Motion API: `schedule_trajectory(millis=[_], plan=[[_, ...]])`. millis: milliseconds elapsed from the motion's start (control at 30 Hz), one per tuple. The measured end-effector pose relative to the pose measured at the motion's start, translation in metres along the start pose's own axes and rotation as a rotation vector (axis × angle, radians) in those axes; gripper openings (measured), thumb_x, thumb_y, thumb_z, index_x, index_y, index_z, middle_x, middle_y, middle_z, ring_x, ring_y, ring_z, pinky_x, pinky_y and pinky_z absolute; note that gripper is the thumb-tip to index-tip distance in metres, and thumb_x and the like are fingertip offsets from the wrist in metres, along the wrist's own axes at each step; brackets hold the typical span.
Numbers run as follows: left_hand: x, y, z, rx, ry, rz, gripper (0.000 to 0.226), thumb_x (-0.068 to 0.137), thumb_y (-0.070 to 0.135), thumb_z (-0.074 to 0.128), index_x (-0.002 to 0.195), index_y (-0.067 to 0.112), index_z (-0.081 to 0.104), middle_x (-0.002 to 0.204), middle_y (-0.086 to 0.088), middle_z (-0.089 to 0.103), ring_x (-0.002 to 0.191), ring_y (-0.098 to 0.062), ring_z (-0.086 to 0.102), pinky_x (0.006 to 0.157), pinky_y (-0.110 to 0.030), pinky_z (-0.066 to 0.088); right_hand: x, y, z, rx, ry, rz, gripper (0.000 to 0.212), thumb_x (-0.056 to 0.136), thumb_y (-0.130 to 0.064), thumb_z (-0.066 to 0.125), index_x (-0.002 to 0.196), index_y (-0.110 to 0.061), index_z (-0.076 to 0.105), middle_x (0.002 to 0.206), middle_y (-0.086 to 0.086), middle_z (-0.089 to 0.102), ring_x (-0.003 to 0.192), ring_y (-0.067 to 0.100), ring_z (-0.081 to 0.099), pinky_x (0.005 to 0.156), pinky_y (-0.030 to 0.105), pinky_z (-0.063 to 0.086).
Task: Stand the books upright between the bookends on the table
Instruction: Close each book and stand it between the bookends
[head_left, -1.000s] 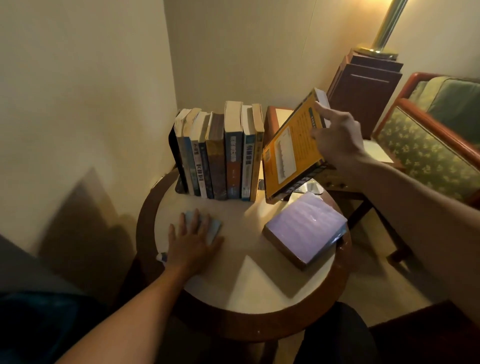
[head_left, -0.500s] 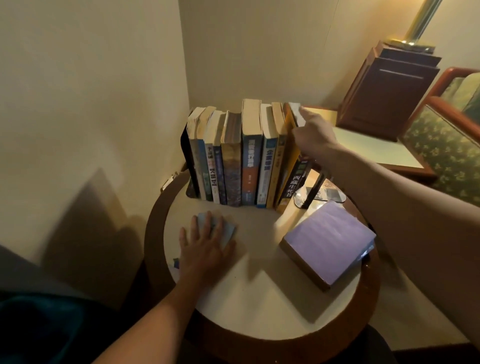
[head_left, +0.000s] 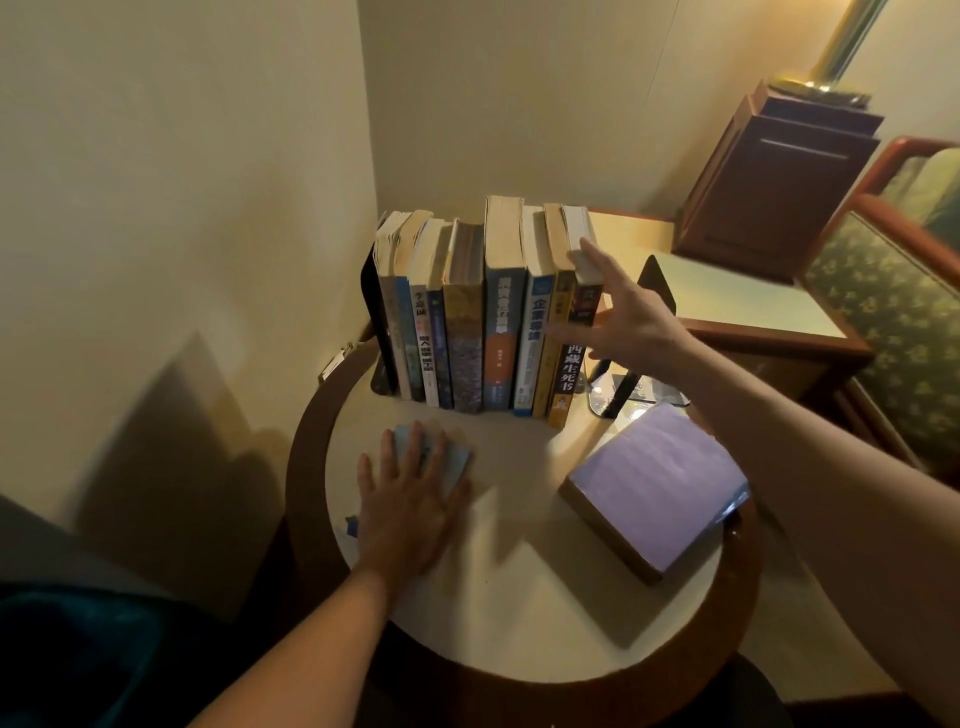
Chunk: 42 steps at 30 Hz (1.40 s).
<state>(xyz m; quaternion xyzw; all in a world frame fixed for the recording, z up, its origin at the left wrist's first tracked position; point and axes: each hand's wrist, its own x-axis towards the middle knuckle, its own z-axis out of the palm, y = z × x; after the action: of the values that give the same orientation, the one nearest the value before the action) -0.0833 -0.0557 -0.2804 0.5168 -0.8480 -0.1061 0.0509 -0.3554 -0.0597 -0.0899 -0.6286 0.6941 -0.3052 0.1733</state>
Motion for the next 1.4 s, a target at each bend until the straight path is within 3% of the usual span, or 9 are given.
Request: schedule_trajectory(millis=[100,267,433,600,933,1100,1300,1400], plan=[[0.003,0.001,0.000,0.020,-0.038,-0.028,0.073,0.097,0.071,0.010,0.159,0.035,-0.005,0.168,0.001,-0.014,0.153,-0.033,-0.013,0.122,-0.059,-0.002,-0.004,0.016,0.009,-0.152,0.085,-0.173,0.101,0.080,-0.019,0.082,0.156,-0.016,0.017,0.142,0.010,0.053,0.112,0.020,0.060,0.093,0.045,0.054],[0.004,0.002,-0.001,0.014,-0.034,-0.031,0.075,0.097,0.072,0.011,0.159,0.035,-0.005,0.168,0.001,-0.012,0.154,-0.034,-0.012,0.121,-0.059,-0.002,0.003,0.017,0.015,-0.138,0.138,-0.201,0.098,0.080,-0.012,0.082,0.155,-0.015,0.019,0.139,0.013,0.055,0.116,0.029,0.062,0.092,0.048,0.054],[0.004,0.001,0.000,0.058,-0.050,-0.031,0.079,0.089,0.071,0.002,0.159,0.034,-0.008,0.168,-0.001,-0.014,0.153,-0.036,-0.012,0.121,-0.061,0.000,0.012,0.021,0.020,-0.170,0.171,-0.224,0.097,0.081,-0.011,0.081,0.154,-0.020,0.017,0.136,0.013,0.056,0.115,0.029,0.063,0.089,0.055,0.056],[0.005,0.002,-0.001,0.045,-0.053,-0.033,0.074,0.098,0.067,0.018,0.159,0.034,-0.007,0.168,-0.001,-0.014,0.153,-0.035,-0.013,0.121,-0.060,-0.001,0.015,0.023,0.022,-0.188,0.186,-0.243,0.095,0.081,-0.010,0.080,0.154,-0.014,0.019,0.137,0.015,0.056,0.115,0.032,0.063,0.089,0.051,0.057],[0.004,0.002,-0.003,0.037,-0.085,-0.036,0.076,0.097,0.070,0.016,0.159,0.035,-0.010,0.167,0.001,-0.019,0.152,-0.034,-0.019,0.121,-0.058,-0.005,0.001,0.027,0.026,-0.159,0.214,-0.207,0.104,0.085,-0.017,0.078,0.158,-0.012,0.004,0.146,0.014,0.051,0.120,0.032,0.061,0.092,0.056,0.054],[0.004,0.005,-0.007,0.032,-0.140,-0.052,0.076,0.097,0.069,0.012,0.157,0.034,-0.016,0.164,0.000,-0.027,0.150,-0.033,-0.025,0.121,-0.058,-0.009,-0.038,0.038,0.025,-0.137,0.142,-0.065,0.114,0.085,-0.017,0.079,0.159,-0.028,-0.006,0.155,0.016,0.041,0.111,0.029,0.066,0.085,0.043,0.054],[0.011,0.016,-0.006,0.057,-0.196,-0.109,0.076,0.097,0.070,0.013,0.157,0.035,-0.017,0.163,0.002,-0.029,0.148,-0.034,-0.031,0.115,-0.064,-0.018,-0.089,0.081,0.005,-0.164,0.055,0.102,0.109,0.083,-0.019,0.080,0.160,-0.028,0.003,0.153,0.014,0.043,0.131,0.033,0.053,0.104,0.048,0.046],[0.008,0.045,-0.006,-0.053,-0.158,-0.090,0.075,0.098,0.068,0.014,0.158,0.031,-0.013,0.166,0.003,-0.019,0.150,-0.027,-0.028,0.116,-0.060,-0.020,-0.111,0.102,-0.003,-0.207,-0.001,0.273,0.099,0.087,-0.029,0.076,0.159,-0.030,0.008,0.146,0.014,0.052,0.122,0.032,0.059,0.101,0.044,0.050]])
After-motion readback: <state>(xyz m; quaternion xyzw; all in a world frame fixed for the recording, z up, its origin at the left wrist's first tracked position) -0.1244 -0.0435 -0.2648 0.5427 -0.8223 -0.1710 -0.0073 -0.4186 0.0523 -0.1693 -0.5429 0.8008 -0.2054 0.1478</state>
